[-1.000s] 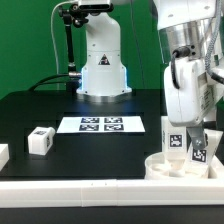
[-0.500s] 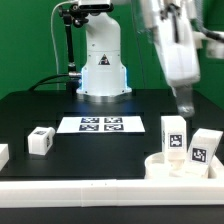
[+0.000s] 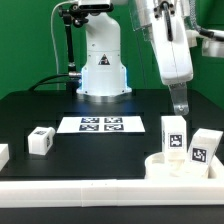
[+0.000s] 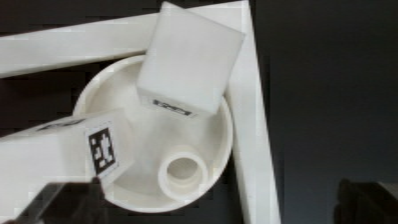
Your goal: Assemble stool
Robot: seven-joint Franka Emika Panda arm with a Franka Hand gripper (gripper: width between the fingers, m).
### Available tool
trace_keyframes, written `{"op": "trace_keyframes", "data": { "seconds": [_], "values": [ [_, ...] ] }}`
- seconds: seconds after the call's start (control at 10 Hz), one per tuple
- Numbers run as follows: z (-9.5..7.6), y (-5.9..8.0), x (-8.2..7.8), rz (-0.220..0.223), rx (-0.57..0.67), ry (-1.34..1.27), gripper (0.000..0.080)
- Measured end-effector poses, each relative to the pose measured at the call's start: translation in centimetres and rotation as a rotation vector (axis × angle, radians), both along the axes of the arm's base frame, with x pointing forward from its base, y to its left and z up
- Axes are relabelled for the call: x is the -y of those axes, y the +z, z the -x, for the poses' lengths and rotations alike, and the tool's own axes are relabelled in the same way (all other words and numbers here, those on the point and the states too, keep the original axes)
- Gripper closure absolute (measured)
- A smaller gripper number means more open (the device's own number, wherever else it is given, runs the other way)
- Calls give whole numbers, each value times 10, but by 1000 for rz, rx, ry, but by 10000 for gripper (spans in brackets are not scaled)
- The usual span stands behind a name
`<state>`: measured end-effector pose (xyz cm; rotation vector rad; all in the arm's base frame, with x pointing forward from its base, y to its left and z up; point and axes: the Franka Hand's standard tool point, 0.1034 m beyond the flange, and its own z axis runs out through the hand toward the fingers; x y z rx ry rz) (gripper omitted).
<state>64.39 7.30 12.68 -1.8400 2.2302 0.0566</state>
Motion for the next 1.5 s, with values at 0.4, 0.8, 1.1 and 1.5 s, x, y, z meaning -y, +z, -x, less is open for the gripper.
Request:
{"op": "trace_keyframes", "data": {
  "seconds": [0.4,0.8,1.1,1.5],
  "values": [
    [21,1,67,62,56,488,150],
    [28,-4,124,21,25,624,150],
    [30,-6,128,41,33,719,150],
    [48,-20,142,187,1,1347,150]
  ]
}}
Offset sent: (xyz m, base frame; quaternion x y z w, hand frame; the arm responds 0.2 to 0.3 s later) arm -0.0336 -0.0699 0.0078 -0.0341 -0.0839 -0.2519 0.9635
